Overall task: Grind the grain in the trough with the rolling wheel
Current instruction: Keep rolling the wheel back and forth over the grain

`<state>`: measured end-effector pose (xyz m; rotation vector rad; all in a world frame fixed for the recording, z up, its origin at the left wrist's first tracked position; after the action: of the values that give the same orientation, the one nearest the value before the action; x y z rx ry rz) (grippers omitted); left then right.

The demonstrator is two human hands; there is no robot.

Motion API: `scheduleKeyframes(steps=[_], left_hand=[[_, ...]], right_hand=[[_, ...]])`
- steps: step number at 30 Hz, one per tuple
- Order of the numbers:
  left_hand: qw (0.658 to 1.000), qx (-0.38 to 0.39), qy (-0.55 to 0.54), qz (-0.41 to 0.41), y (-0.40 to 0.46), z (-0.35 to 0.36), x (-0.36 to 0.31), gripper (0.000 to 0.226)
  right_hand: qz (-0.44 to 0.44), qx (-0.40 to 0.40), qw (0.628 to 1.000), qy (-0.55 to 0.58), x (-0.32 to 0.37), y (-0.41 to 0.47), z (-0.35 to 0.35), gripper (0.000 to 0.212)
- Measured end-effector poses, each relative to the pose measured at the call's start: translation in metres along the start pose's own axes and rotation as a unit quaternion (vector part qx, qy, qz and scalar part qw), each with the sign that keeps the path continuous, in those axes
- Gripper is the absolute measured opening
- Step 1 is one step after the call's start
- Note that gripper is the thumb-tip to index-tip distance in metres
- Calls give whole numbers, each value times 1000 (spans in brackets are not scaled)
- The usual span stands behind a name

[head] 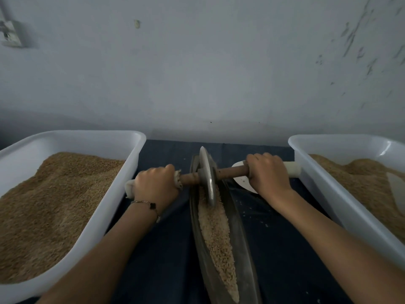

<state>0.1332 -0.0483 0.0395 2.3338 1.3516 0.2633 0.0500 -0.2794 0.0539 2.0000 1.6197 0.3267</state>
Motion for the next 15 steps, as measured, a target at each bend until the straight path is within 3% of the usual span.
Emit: scheduleKeyframes(steps=[6,11,15], left_hand=[[998,54,-36,14,-49,-17,-4,28],[994,6,-63,87,-100,-54,-21,52],[993,-3,-56,103,-112,-67,-26,47]], right_hand=[[-32,-53,998,23,8,-60,-41,22],[-61,-73,995,27,0,-106,-73,32],[-54,-57,996,41,-7,-117,-76,34]])
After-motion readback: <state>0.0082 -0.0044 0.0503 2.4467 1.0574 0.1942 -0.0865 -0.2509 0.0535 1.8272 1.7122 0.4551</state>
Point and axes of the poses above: each hand's wrist, its own y-axis towards the middle knuckle, its own z-axis out of the palm, x = y × z, the point moved 4 cm from there along y, towards the middle knuckle, and after that the axes turned 3 degrees about -y, right-handed, at the moved point
